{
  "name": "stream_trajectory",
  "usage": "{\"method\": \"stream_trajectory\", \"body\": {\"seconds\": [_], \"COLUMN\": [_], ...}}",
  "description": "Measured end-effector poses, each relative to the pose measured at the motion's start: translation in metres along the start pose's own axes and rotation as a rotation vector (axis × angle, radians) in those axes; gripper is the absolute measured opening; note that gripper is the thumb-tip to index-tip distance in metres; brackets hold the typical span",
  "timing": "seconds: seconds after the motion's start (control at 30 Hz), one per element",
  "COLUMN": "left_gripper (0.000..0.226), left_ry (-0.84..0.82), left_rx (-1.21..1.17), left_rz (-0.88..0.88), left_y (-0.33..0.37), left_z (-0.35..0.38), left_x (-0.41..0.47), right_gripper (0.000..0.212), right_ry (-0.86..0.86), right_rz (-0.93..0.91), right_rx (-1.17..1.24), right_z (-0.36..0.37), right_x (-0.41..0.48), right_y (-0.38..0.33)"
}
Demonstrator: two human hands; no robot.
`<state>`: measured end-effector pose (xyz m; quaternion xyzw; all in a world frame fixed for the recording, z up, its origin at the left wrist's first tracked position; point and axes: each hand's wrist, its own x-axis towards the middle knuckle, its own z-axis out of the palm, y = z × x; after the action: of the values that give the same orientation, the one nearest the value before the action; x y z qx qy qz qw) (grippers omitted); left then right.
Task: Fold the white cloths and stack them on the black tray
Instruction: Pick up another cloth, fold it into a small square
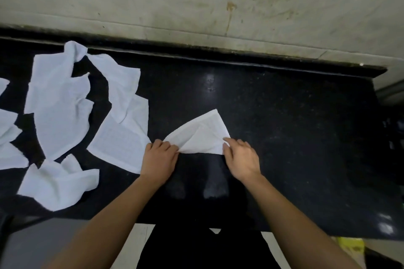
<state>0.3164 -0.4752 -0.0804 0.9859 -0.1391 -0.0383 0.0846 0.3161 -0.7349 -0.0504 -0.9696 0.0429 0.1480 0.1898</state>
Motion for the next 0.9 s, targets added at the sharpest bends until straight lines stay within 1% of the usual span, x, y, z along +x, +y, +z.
{"method": "stream_trajectory", "body": {"seconds": [0.07,0.1,0.17,0.2,0.3,0.33,0.4,0.47,0.53,0.57,0.6,0.63,0.67,0.7,0.73,0.77,0.83,0.9], "left_gripper": [0.031,0.027,0.009,0.013,0.057,0.068,0.086,0.100,0.106,0.102,0.094,0.079,0.058,0.036,0.020,0.010,0.010,0.012], "left_ry": [0.017,0.026,0.028,0.011,-0.078,-0.104,-0.132,-0.189,-0.309,-0.381,-0.450,-0.505,-0.539,-0.551,-0.539,-0.509,-0.438,-0.372], "left_rx": [-0.047,-0.070,-0.094,-0.108,-0.211,-0.270,-0.372,-0.378,-0.350,-0.338,-0.329,-0.327,-0.330,-0.329,-0.319,-0.299,-0.273,-0.280], "left_rz": [-0.027,-0.049,-0.096,-0.131,-0.187,-0.197,-0.194,-0.148,-0.100,-0.079,-0.058,-0.035,-0.012,0.008,0.026,0.041,0.049,0.031], "left_y": [-0.005,-0.005,-0.002,0.002,0.023,0.031,0.048,0.063,0.073,0.075,0.077,0.077,0.077,0.077,0.077,0.076,0.074,0.073], "left_z": [-0.006,-0.009,-0.018,-0.022,-0.035,-0.040,-0.050,-0.058,-0.061,-0.061,-0.059,-0.057,-0.056,-0.055,-0.055,-0.054,-0.052,-0.053], "left_x": [-0.001,-0.001,0.003,0.006,0.018,0.023,0.034,0.044,0.051,0.053,0.054,0.055,0.055,0.054,0.052,0.049,0.043,0.036], "right_gripper": [0.035,0.034,0.033,0.032,0.029,0.028,0.027,0.026,0.028,0.031,0.034,0.033,0.031,0.030,0.031,0.033,0.038,0.037], "right_ry": [0.042,0.061,0.056,0.040,0.046,0.049,0.043,0.044,0.062,0.067,0.069,0.065,0.043,0.003,-0.050,-0.104,-0.186,-0.248], "right_rz": [-0.035,-0.072,-0.159,-0.204,-0.326,-0.355,-0.407,-0.448,-0.498,-0.523,-0.545,-0.564,-0.568,-0.557,-0.537,-0.515,-0.477,-0.456], "right_rx": [0.018,0.025,0.055,0.067,0.070,0.066,0.055,0.043,0.028,0.021,0.014,0.001,-0.022,-0.052,-0.079,-0.103,-0.142,-0.214], "right_z": [-0.007,-0.012,-0.024,-0.029,-0.042,-0.044,-0.047,-0.048,-0.046,-0.046,-0.045,-0.045,-0.047,-0.050,-0.054,-0.057,-0.061,-0.066], "right_x": [-0.003,-0.002,0.000,0.001,0.003,0.003,0.003,0.002,0.001,-0.001,-0.003,-0.004,-0.006,-0.009,-0.011,-0.013,-0.016,-0.017], "right_y": [0.006,0.009,0.014,0.016,0.018,0.018,0.019,0.021,0.025,0.027,0.030,0.033,0.034,0.036,0.038,0.040,0.043,0.045]}}
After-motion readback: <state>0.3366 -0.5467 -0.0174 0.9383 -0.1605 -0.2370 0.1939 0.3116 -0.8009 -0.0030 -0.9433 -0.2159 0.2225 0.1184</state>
